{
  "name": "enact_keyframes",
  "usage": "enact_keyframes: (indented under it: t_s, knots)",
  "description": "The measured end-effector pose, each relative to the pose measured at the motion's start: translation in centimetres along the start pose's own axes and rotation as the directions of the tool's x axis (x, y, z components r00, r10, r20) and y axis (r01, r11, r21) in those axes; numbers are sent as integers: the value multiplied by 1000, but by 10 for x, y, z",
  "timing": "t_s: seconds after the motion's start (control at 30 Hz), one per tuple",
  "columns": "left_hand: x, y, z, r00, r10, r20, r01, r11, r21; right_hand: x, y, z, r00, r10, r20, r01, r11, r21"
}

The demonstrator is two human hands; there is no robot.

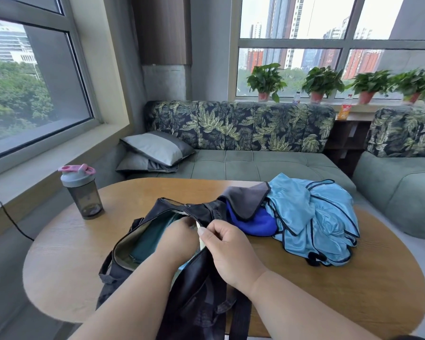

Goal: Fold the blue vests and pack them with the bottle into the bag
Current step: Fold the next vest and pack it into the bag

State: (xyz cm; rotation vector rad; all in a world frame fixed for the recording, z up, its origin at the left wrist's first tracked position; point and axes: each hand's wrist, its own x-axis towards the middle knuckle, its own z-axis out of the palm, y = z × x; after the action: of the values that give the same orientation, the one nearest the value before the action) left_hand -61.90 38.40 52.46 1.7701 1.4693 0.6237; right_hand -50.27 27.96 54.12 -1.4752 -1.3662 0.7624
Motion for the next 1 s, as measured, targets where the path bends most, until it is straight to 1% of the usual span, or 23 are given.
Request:
enact_keyframes:
  t_s: [0.03, 0.07, 0.1, 0.13, 0.2, 0.23, 0.3, 0.33, 0.4, 0.43, 0.5, 0.53, 0.57, 0.63, 0.7, 0.77, 0.83, 0.9, 1.0]
  knots:
    - [-7, -2, -3, 999, -32, 4, 32, 982, -185, -2, 1, 0, 1000, 11, 11, -11, 1000, 6]
    - [-10, -6, -7, 996, -87, 9, 84, 929, -362, -4, 1, 0, 1000, 20, 22, -20, 1000, 6]
    - [-13, -5, -11, 987, -151, 49, 154, 845, -512, -6, 1, 0, 999, 19, 30, -19, 1000, 1]
    - [-12, -5, -13, 979, -177, 105, 203, 755, -623, -7, 1, 0, 999, 12, 32, -11, 1000, -13]
    - [-7, -2, -19, 967, -189, 170, 253, 656, -711, -11, -1, 1, 999, -1, 40, 2, 999, -35]
    - [0, -1, -21, 963, -200, 181, 268, 630, -729, -13, -2, 1, 999, -9, 49, 11, 999, -31]
    - [16, 2, -20, 944, -238, 228, 328, 614, -718, -19, -6, 0, 996, -31, 79, 33, 999, -22]
    - [25, 2, -16, 935, -253, 249, 354, 622, -698, -22, -8, -2, 994, -35, 103, 37, 999, -22]
    - [43, 4, -11, 939, -269, 214, 340, 634, -695, -26, -8, -8, 991, -17, 133, 20, 1000, -24]
    - [36, 18, -12, 941, -269, 205, 335, 661, -671, -26, -5, -14, 993, 16, 115, -13, 1000, -25]
    - [32, 34, -15, 949, -275, 152, 308, 714, -629, -24, 6, -25, 994, 109, 20, -108, 994, -31]
    - [32, 39, -16, 952, -279, 126, 295, 732, -614, -23, 15, -32, 986, 158, -45, -160, 986, -42]
    - [32, 45, -17, 956, -276, 103, 282, 755, -592, -22, 26, -38, 972, 219, -81, -224, 973, -58]
    - [33, 53, -20, 962, -264, 75, 260, 791, -554, -23, 45, -46, 928, 368, -51, -372, 922, -106]
    - [37, 55, -22, 957, -274, 94, 278, 778, -563, -22, 62, -48, 886, 463, 9, -460, 882, -105]
    - [39, 53, -21, 946, -289, 148, 320, 755, -572, -17, 68, -49, 892, 450, 42, -450, 893, -16]
    - [36, 53, -19, 940, -279, 195, 340, 765, -547, -6, 68, -53, 926, 376, 12, -376, 925, 60]
    - [33, 56, -25, 933, -260, 249, 356, 777, -520, 8, 60, -57, 948, 317, -9, -316, 946, 73]
    - [36, 62, -31, 912, -237, 334, 370, 826, -426, 27, 53, -66, 957, 288, 35, -289, 956, 44]
